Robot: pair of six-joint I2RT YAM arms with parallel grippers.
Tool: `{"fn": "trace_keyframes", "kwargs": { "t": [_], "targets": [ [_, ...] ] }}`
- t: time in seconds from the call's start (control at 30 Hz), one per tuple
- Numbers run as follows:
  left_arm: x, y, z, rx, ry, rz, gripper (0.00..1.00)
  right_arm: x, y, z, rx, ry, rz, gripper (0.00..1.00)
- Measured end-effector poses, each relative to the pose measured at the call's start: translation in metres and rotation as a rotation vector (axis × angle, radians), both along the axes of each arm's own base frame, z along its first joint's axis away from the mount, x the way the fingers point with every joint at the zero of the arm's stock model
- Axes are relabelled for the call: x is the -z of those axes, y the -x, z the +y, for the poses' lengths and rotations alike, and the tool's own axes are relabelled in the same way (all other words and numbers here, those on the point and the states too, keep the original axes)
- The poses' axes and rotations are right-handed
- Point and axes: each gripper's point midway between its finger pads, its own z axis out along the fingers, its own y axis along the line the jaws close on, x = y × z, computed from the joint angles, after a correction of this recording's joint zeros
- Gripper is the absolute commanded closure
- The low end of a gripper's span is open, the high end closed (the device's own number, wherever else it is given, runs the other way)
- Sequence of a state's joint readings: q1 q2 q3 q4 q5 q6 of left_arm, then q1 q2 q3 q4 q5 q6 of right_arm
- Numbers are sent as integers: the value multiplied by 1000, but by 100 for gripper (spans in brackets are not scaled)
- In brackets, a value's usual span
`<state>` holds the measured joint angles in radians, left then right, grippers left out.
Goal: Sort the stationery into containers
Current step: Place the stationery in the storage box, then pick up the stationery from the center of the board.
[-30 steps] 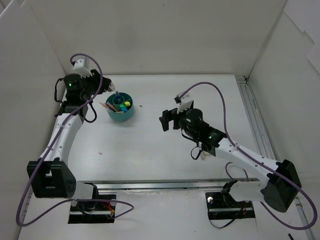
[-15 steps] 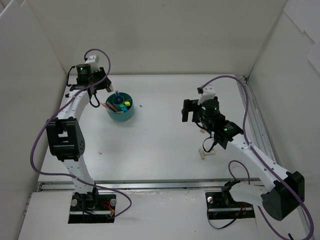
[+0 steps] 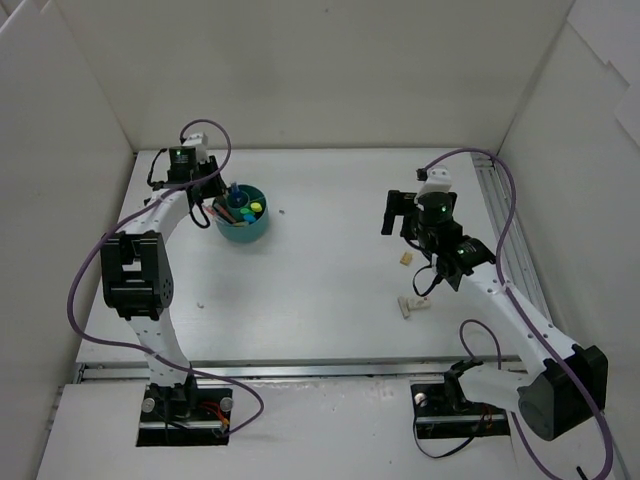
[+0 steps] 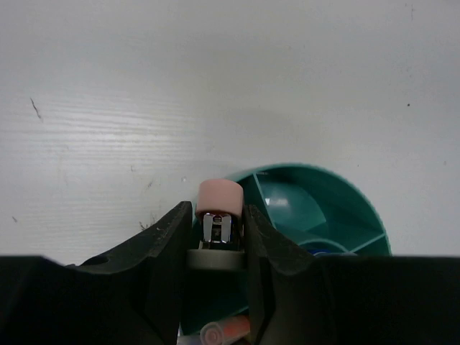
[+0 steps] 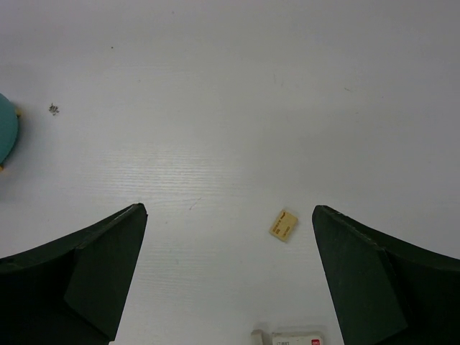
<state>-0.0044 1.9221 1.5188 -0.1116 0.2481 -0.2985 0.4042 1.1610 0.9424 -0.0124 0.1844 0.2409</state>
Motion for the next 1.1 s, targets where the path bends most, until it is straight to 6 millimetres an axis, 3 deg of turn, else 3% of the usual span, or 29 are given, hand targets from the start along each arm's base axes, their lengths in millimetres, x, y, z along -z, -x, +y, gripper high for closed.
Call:
{"fn": "trace_keyframes", "kwargs": {
  "t": [0.1, 0.23, 0.3, 0.43, 0.57, 0.7, 0.9, 1.1],
  "targets": [
    [17, 12, 0, -13, -4, 42, 88, 2, -2, -8, 32, -9, 5, 2],
    [16, 14, -1, -33, -8, 47, 52, 7, 1, -16, 59, -15, 20, 2],
    [15, 15, 0, -44, -6, 46, 42, 11, 5, -18, 74, -25, 35, 2],
    [7, 20, 1, -59, 0, 41, 33, 19, 16, -28, 139, -67, 79, 2],
    [-19, 25, 2, -66, 0, 0, 24, 42, 31, -39, 228, -119, 165, 2],
    [-60, 41, 3, -76, 5, -64, 0, 86, 56, -42, 293, -158, 321, 2],
    [-121, 85, -2, -67, 19, -178, 0, 147, 85, -33, 325, -176, 573, 2],
    [-142, 135, -19, -28, 48, -223, 0, 180, 100, -34, 404, -182, 723, 2]
  ]
}}
